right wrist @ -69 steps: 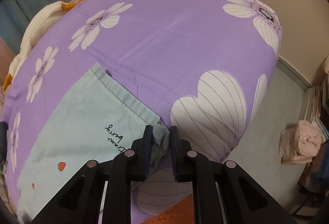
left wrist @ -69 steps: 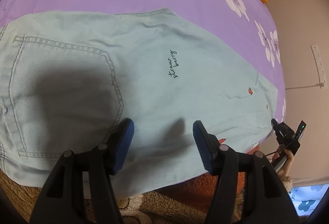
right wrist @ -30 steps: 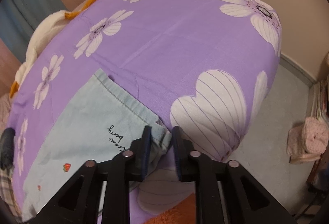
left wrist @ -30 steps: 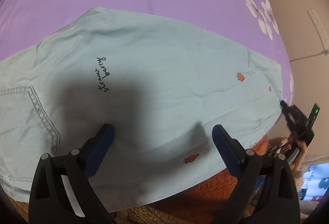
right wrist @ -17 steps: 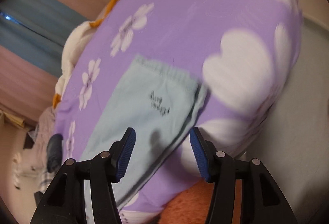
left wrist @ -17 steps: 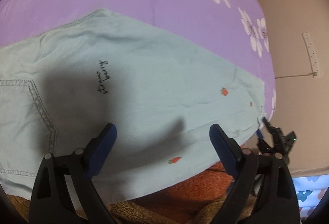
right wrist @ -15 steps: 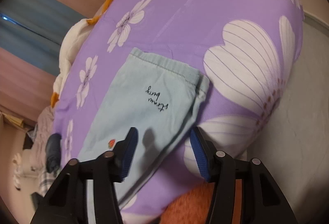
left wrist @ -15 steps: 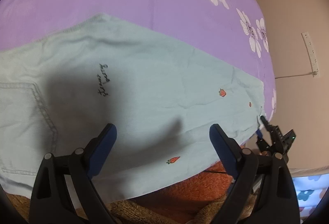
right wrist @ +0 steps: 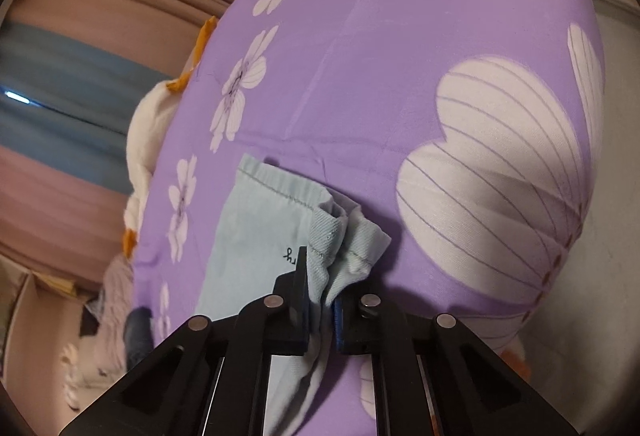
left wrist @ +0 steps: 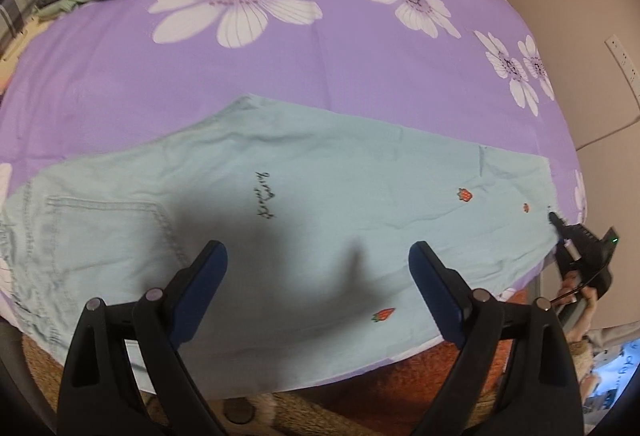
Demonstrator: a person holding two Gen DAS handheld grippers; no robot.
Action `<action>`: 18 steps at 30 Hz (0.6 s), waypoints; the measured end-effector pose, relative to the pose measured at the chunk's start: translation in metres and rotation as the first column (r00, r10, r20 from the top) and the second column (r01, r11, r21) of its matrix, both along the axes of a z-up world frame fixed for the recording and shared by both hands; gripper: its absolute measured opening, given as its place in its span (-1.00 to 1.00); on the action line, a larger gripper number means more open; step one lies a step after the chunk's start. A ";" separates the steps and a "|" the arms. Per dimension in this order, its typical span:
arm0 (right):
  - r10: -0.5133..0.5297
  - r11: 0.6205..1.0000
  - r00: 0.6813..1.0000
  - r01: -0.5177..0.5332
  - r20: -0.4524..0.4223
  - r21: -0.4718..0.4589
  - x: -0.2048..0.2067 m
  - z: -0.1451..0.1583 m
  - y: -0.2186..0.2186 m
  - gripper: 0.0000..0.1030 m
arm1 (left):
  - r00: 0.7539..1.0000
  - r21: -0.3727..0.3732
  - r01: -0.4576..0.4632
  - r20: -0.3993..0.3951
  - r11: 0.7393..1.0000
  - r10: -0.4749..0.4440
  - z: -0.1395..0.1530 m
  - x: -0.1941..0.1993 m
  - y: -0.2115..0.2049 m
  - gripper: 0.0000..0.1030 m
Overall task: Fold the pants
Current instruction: 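Grasp the leg hem with the right gripper and lift it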
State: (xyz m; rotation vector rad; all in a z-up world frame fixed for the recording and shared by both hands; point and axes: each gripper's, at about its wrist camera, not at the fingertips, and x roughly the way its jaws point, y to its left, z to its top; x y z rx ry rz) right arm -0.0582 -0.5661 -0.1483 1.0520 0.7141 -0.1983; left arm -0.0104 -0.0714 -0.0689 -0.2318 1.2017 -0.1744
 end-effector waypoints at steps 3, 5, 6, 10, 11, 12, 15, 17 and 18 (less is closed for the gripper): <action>0.005 0.994 1.000 -0.004 0.014 -0.110 0.005 0.026 0.013 -0.86 | 1.000 0.022 -0.009 0.023 1.000 0.008 0.004 -0.002 0.006 0.80; 0.026 0.981 0.998 -0.015 0.054 -0.195 0.007 0.054 0.024 -0.87 | 0.999 0.033 -0.024 0.035 0.999 0.023 0.006 -0.004 0.011 0.80; 0.039 0.975 0.997 -0.022 0.073 -0.223 0.009 0.067 0.030 -0.87 | 0.999 0.035 -0.032 0.040 0.999 0.030 0.007 -0.005 0.014 0.80; 0.152 0.948 0.972 -0.093 0.178 -0.304 0.021 0.122 0.066 -0.87 | 0.997 0.038 -0.060 0.059 0.997 0.058 0.011 -0.012 0.027 0.80; 0.184 0.939 0.963 -0.113 0.198 -0.325 0.023 0.134 0.078 -0.87 | 0.996 0.040 -0.070 0.063 0.997 0.067 0.011 -0.014 0.031 0.80; 0.215 0.930 0.953 -0.133 0.215 -0.342 0.025 0.144 0.088 -0.87 | 0.995 0.041 -0.078 0.065 0.996 0.075 0.012 -0.015 0.035 0.80; 0.310 0.905 0.917 -0.203 0.252 -0.375 0.034 0.165 0.121 -0.87 | 0.992 0.046 -0.104 0.075 0.993 0.101 0.013 -0.018 0.046 0.80; 0.386 0.879 0.885 -0.268 0.262 -0.394 0.039 0.175 0.149 -0.87 | 0.990 0.048 -0.121 0.079 0.992 0.117 0.014 -0.020 0.054 0.80; 0.431 0.864 0.863 -0.310 0.264 -0.398 0.043 0.179 0.165 -0.87 | 0.989 0.047 -0.128 0.080 0.991 0.124 0.014 -0.021 0.057 0.80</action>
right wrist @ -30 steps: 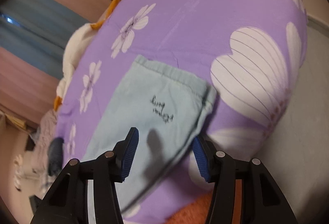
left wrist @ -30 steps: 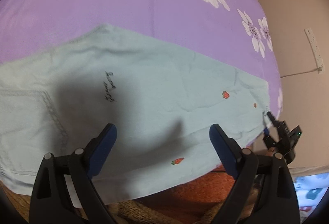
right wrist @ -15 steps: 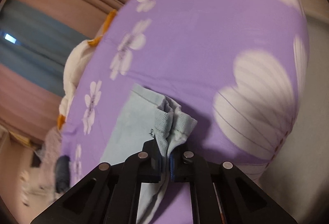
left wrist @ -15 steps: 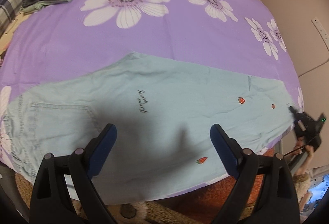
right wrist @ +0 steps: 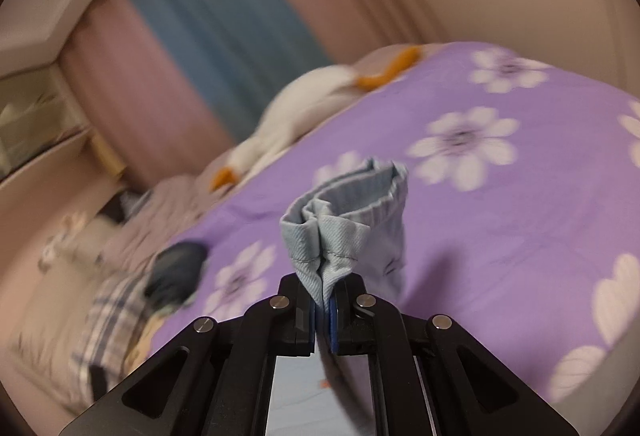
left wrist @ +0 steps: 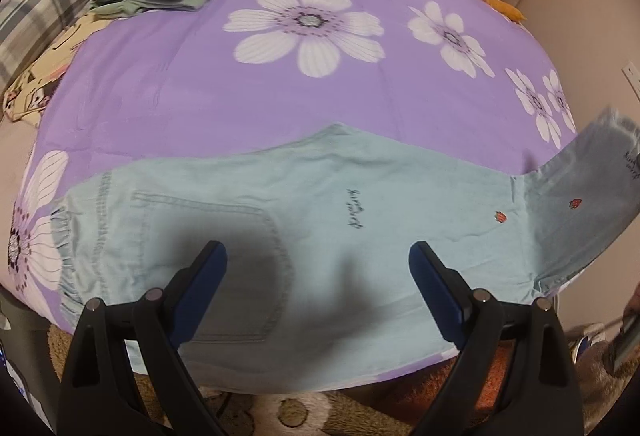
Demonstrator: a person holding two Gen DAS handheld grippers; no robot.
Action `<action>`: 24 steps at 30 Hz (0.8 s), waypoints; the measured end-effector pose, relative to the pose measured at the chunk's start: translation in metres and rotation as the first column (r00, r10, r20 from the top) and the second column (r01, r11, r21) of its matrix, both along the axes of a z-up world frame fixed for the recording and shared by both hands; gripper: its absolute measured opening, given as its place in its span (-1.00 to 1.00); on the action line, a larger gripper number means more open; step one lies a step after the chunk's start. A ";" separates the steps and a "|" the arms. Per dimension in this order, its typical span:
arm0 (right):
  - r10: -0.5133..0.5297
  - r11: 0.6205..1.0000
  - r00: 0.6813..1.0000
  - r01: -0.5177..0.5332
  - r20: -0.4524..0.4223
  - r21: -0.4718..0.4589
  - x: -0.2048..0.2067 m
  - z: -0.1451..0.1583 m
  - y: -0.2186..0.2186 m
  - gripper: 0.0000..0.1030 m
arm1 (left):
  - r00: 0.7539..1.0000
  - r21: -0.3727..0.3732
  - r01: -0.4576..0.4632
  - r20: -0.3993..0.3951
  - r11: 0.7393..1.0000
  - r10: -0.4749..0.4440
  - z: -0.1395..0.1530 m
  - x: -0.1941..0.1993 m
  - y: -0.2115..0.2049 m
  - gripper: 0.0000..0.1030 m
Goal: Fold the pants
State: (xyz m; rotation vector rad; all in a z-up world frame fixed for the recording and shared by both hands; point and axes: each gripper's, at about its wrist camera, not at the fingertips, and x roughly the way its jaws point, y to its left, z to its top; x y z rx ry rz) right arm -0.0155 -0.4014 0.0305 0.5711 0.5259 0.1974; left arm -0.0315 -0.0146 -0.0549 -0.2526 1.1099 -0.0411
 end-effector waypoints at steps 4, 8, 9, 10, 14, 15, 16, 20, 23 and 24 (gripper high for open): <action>0.167 0.985 0.986 -0.167 -0.019 -0.031 0.016 -0.002 0.055 -0.87 | 0.999 -0.012 -0.032 0.003 0.999 0.032 -0.001 -0.003 0.013 0.80; 0.323 0.943 0.939 -0.330 -0.114 -0.044 0.025 -0.030 0.111 -0.87 | 0.998 -0.026 -0.061 0.000 0.998 0.061 -0.003 -0.006 0.024 0.80; 0.360 0.928 0.918 -0.370 -0.168 -0.037 0.029 -0.045 0.127 -0.87 | 0.998 -0.029 -0.065 -0.002 0.997 0.065 -0.004 -0.007 0.025 0.81; 0.377 0.920 0.906 -0.390 -0.194 -0.036 0.026 -0.051 0.135 -0.87 | 0.998 -0.032 -0.067 -0.005 0.997 0.067 -0.004 -0.008 0.027 0.80; 0.434 0.875 0.835 -0.480 -0.337 -0.062 0.028 -0.092 0.175 -0.87 | 0.998 -0.032 -0.069 -0.017 0.997 0.068 -0.009 -0.009 0.031 0.81; 0.437 0.868 0.824 -0.492 -0.360 -0.073 0.028 -0.096 0.180 -0.87 | 0.997 -0.032 -0.071 -0.020 0.997 0.070 -0.010 -0.008 0.032 0.81; 0.441 0.856 0.807 -0.510 -0.392 -0.087 0.030 -0.104 0.187 -0.87 | 0.997 -0.033 -0.073 -0.023 0.997 0.072 -0.012 -0.008 0.032 0.81; 0.439 0.836 0.753 -0.543 -0.489 -0.085 0.027 -0.127 0.198 -0.87 | 0.997 -0.050 -0.070 -0.031 0.996 0.068 -0.016 -0.008 0.033 0.81; 0.430 0.830 0.721 -0.553 -0.543 -0.076 0.025 -0.139 0.195 -0.78 | 0.998 -0.063 -0.056 -0.033 0.996 0.054 -0.017 -0.006 0.033 0.81; 0.434 0.830 0.714 -0.555 -0.549 -0.066 0.022 -0.138 0.193 -0.70 | 0.998 -0.070 -0.052 -0.032 0.996 0.050 -0.017 -0.005 0.032 0.81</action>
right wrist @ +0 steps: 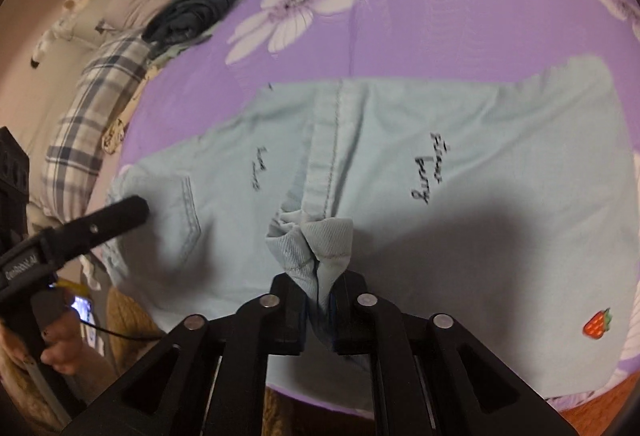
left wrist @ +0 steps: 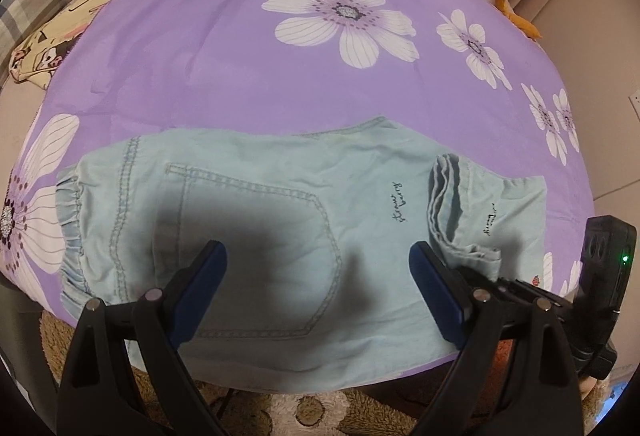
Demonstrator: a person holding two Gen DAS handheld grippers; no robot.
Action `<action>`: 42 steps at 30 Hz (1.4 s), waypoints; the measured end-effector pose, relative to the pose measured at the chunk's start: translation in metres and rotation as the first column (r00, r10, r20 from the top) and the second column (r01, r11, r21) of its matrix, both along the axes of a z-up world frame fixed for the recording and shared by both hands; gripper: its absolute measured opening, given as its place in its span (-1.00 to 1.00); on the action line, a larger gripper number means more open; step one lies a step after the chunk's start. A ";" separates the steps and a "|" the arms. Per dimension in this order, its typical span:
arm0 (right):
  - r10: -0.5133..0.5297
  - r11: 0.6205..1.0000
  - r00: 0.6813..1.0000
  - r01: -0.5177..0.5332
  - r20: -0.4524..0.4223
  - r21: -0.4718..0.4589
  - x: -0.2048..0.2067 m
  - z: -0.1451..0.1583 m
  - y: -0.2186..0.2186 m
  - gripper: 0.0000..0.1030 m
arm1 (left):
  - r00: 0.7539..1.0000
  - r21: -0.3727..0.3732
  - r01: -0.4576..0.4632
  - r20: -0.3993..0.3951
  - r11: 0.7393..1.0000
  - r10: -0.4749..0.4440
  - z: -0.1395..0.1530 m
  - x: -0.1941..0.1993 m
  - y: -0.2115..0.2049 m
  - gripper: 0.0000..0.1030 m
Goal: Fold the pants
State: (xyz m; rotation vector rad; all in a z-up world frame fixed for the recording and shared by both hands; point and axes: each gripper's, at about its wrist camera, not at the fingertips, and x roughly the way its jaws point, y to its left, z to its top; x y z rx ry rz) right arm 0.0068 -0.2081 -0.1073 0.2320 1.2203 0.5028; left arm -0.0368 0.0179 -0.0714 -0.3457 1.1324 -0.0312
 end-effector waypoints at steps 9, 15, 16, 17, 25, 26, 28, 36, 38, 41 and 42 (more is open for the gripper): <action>-0.133 0.991 0.985 0.133 0.113 0.012 -0.021 0.054 -0.081 0.30 | 0.990 -0.190 0.139 0.017 0.972 -0.138 -0.009 0.031 -0.028 0.79; -0.349 0.920 0.926 0.367 0.141 -0.135 -0.028 0.045 -0.143 0.29 | 0.954 -0.305 0.283 -0.009 0.909 -0.300 -0.034 0.067 -0.081 0.49; -0.383 0.910 0.915 0.398 0.127 -0.115 -0.031 0.042 -0.157 0.29 | 0.950 -0.306 0.292 -0.017 0.906 -0.312 -0.039 0.072 -0.087 0.34; -0.398 0.907 0.910 0.410 0.115 -0.100 -0.033 0.039 -0.159 0.26 | 0.945 -0.307 0.301 -0.033 0.903 -0.327 -0.046 0.078 -0.095 0.25; -0.462 0.884 0.885 0.465 0.062 -0.045 -0.037 0.029 -0.175 -0.17 | 0.930 -0.259 0.344 -0.039 0.903 -0.365 -0.047 0.069 -0.120 -0.78; -0.455 0.887 0.888 0.459 0.065 -0.049 -0.037 0.030 -0.174 -0.25 | 0.935 -0.203 0.341 -0.026 0.918 -0.354 -0.040 0.062 -0.119 -0.78; -0.439 0.894 0.894 0.445 0.086 -0.060 -0.033 0.033 -0.167 -0.30 | 0.941 -0.195 0.331 -0.005 0.923 -0.339 -0.032 0.050 -0.111 -0.78; -0.349 0.926 0.924 0.366 0.154 -0.098 0.022 0.036 -0.140 -0.66 | 0.953 -0.162 0.286 -0.049 0.944 -0.297 -0.048 0.054 -0.098 -0.71; -0.343 0.925 0.927 0.361 0.152 -0.114 0.034 0.031 -0.135 -0.68 | 0.953 -0.135 0.292 -0.045 0.947 -0.300 -0.047 0.054 -0.101 -0.67; -0.348 0.918 0.930 0.364 0.117 -0.159 0.042 0.016 -0.132 -0.67 | 0.954 -0.129 0.291 -0.039 0.948 -0.298 -0.049 0.053 -0.100 -0.65; -0.347 0.917 0.932 0.362 0.107 -0.171 0.040 0.011 -0.131 -0.67 | 0.954 -0.137 0.288 -0.038 0.948 -0.296 -0.050 0.052 -0.098 -0.65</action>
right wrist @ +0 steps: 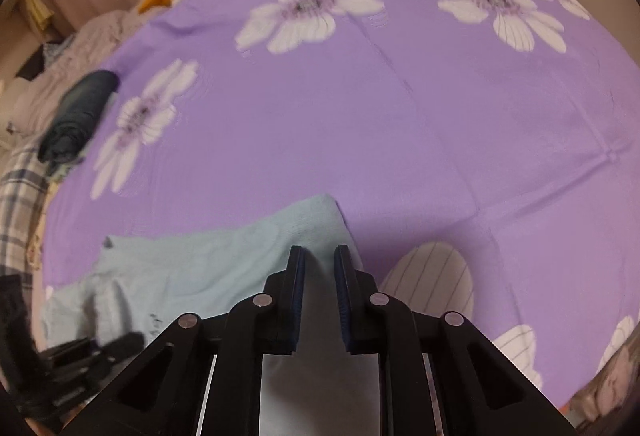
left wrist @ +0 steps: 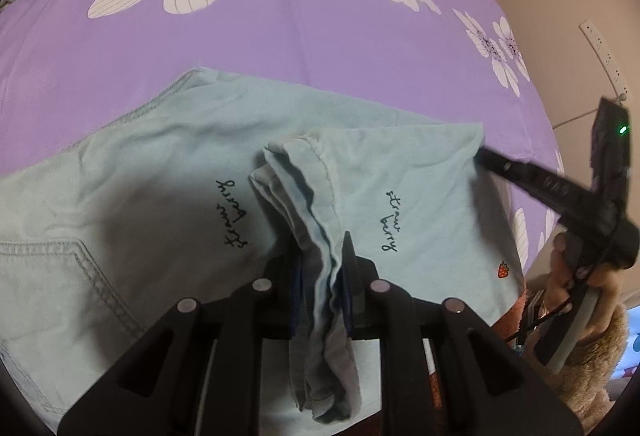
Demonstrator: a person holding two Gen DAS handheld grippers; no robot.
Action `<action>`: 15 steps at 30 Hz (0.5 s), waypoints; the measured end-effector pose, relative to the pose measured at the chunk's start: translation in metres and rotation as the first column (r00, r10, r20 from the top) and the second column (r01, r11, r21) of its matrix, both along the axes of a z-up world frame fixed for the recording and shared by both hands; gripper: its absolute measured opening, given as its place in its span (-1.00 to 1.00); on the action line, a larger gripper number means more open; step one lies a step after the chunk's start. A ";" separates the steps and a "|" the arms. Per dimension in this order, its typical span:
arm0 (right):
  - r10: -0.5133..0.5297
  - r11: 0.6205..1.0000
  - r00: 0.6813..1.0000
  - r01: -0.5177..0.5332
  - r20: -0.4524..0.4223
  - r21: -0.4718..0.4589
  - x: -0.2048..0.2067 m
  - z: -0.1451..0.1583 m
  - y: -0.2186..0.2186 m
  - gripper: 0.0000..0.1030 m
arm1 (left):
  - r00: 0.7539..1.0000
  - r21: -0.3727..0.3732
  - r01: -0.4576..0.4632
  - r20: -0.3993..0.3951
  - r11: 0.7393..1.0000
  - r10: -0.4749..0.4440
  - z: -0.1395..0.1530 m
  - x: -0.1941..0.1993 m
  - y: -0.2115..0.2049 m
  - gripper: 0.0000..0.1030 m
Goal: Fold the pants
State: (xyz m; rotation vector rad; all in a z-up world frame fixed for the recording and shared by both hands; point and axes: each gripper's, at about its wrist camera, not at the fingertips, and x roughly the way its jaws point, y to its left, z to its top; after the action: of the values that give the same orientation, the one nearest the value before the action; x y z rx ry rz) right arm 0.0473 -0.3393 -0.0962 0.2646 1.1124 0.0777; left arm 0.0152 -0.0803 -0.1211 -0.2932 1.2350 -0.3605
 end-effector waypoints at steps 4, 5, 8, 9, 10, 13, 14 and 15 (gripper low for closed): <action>0.017 1.000 1.000 -0.016 0.011 -0.022 -0.015 -0.003 0.000 -0.68 | 0.999 -0.059 -0.017 -0.030 0.998 0.015 -0.004 0.002 0.009 -0.64; 0.019 1.000 1.000 -0.019 0.006 -0.024 -0.023 -0.003 0.000 -0.68 | 0.999 -0.076 -0.025 -0.042 0.997 0.022 -0.004 0.003 0.010 -0.64; 0.017 1.000 1.000 -0.017 0.000 -0.017 -0.037 -0.003 -0.002 -0.68 | 0.997 -0.113 -0.043 -0.068 0.993 0.036 -0.004 -0.001 0.017 -0.63; 0.018 1.000 1.000 -0.018 -0.001 -0.015 -0.041 -0.002 -0.003 -0.68 | 0.996 -0.120 -0.048 -0.074 0.992 0.039 -0.004 -0.003 0.018 -0.63; 0.018 1.000 1.000 -0.018 -0.004 -0.013 -0.046 -0.002 -0.004 -0.68 | 0.996 -0.125 -0.051 -0.079 0.991 0.042 -0.003 -0.005 0.019 -0.62; 0.024 1.000 1.000 -0.024 -0.016 -0.015 -0.061 -0.003 -0.004 -0.68 | 0.994 -0.135 -0.054 -0.098 0.989 0.041 -0.001 -0.014 0.020 -0.62; 0.027 0.999 0.999 -0.028 -0.019 -0.018 -0.064 -0.002 -0.004 -0.68 | 0.994 -0.136 -0.053 -0.100 0.989 0.040 -0.001 -0.018 0.021 -0.60; 0.028 0.999 0.999 -0.029 -0.024 -0.019 -0.067 -0.002 -0.004 -0.68 | 0.994 -0.133 -0.050 -0.101 0.990 0.037 0.000 -0.020 0.020 -0.59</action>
State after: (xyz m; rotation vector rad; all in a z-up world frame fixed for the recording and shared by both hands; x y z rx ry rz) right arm -0.0193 -0.3434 -0.0983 0.2333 1.1398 0.0893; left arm -0.0052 -0.0598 -0.1211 -0.4587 1.3014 -0.3968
